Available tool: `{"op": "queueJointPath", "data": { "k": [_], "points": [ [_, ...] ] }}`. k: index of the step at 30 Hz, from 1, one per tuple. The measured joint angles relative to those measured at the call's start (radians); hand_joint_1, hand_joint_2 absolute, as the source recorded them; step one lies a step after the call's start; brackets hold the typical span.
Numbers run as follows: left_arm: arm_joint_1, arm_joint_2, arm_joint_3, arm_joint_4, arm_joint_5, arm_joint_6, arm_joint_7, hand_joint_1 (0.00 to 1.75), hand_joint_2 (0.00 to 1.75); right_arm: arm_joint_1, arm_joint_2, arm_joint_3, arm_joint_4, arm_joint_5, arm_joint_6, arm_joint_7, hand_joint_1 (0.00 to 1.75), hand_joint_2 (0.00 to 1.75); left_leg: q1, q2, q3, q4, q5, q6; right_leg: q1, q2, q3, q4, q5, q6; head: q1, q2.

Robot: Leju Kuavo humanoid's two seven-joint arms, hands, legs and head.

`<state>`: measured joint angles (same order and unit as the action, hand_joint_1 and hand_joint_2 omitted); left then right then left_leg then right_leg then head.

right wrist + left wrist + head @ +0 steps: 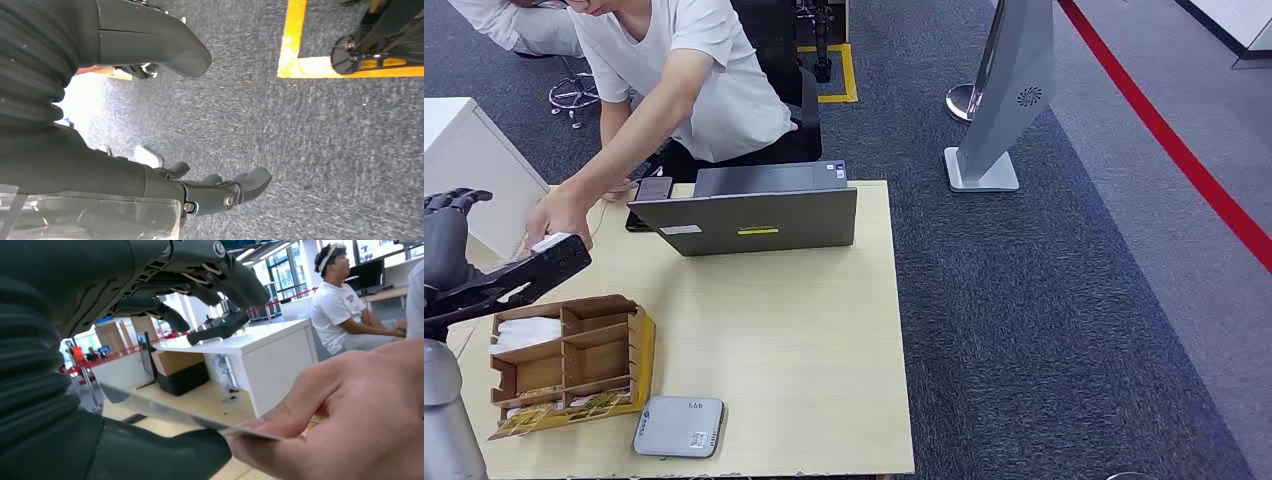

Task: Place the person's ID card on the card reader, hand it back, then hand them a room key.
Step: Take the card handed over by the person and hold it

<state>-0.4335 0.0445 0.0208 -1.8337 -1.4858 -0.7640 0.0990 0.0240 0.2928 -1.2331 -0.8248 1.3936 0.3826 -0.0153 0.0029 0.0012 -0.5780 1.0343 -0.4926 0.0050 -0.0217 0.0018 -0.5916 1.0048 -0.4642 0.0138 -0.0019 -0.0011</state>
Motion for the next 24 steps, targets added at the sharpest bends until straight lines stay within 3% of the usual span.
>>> {"op": "queueJointPath", "data": {
  "k": [6,16,20,24],
  "points": [
    [-0.016,0.025,-0.018,0.015,-0.046,-0.049,0.011,1.75,1.75,-0.002,0.005,-0.02,-0.017,0.03,0.02,-0.006,0.0,1.75,0.0,0.0,0.0,0.0,0.0,0.0,0.0,0.0,0.0,0.0,0.0,0.0,0.0,0.0],
    [-0.024,0.05,-0.038,0.028,-0.041,-0.043,-0.016,1.75,1.75,-0.002,0.008,-0.036,-0.031,0.047,0.033,-0.013,0.0,1.75,0.0,0.0,0.0,0.0,0.0,0.0,0.0,0.0,0.0,0.0,0.0,0.0,0.0,0.0],
    [-0.005,0.062,-0.065,0.019,-0.024,0.074,-0.039,1.75,1.75,-0.001,0.009,-0.042,-0.034,0.037,0.039,-0.024,0.0,1.75,0.0,0.0,0.0,0.0,0.0,0.0,0.0,0.0,0.0,0.0,0.0,0.0,0.0,0.0],
    [0.072,0.06,-0.11,-0.053,0.004,0.255,-0.062,1.75,1.75,0.002,0.011,-0.041,-0.032,-0.025,0.017,-0.016,0.0,1.75,0.0,0.0,0.0,0.0,0.0,0.0,0.0,0.0,0.0,0.0,0.0,0.0,0.0,0.0]
  ]
}}
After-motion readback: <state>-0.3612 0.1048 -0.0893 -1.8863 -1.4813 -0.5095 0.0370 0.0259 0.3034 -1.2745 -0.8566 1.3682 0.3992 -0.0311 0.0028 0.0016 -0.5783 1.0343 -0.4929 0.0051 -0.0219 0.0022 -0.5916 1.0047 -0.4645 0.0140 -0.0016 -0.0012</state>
